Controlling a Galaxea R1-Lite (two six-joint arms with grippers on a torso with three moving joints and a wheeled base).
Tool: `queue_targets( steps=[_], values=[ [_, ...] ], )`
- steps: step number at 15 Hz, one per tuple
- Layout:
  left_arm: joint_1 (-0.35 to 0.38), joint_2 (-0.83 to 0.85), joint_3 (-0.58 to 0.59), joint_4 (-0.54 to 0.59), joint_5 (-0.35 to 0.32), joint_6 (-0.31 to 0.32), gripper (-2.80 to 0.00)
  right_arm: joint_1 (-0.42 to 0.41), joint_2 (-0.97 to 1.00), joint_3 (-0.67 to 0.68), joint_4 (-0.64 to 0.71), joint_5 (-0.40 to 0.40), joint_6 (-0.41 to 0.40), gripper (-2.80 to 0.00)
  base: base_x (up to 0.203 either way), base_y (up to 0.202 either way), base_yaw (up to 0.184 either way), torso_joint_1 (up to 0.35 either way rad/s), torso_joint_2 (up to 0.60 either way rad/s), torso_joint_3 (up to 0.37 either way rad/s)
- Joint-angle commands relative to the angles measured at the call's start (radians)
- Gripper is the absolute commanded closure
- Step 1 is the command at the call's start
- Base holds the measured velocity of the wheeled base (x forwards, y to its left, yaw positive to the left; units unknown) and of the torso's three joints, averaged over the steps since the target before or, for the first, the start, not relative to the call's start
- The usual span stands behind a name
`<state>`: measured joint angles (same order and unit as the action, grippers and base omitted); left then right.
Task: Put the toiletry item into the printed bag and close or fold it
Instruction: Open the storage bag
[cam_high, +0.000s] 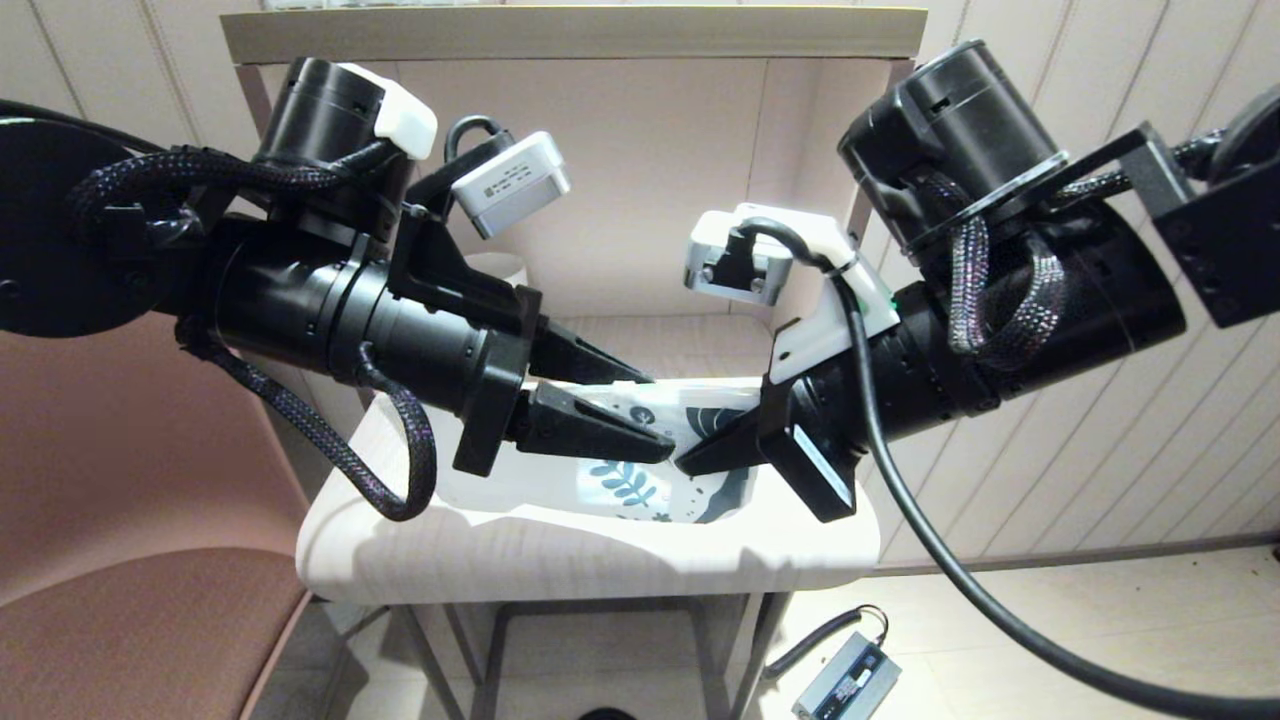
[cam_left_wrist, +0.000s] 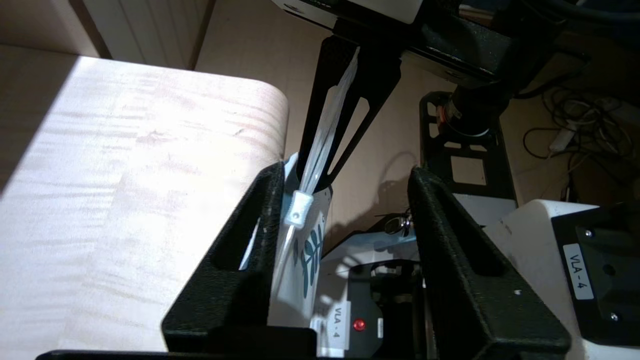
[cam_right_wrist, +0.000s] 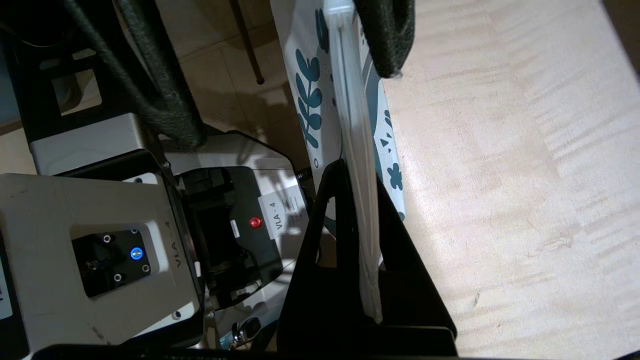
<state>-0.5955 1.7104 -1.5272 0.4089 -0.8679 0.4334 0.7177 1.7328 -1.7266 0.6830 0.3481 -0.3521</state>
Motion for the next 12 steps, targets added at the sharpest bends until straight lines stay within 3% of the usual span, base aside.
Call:
queue_targets(
  steps=[1,12],
  values=[
    [0.0,-0.011,0.015,0.002,-0.005,0.002,0.0,0.0,0.001,-0.002,0.004,0.002,-0.002,0.0,0.0,0.0,0.0,0.0,0.0,0.0],
    [0.0,-0.046,0.079,-0.002,0.015,0.005,0.0,-0.01,-0.014,-0.018,0.004,0.003,-0.002,0.0,0.0,0.0,0.0,0.0,0.0,0.0]
  ],
)
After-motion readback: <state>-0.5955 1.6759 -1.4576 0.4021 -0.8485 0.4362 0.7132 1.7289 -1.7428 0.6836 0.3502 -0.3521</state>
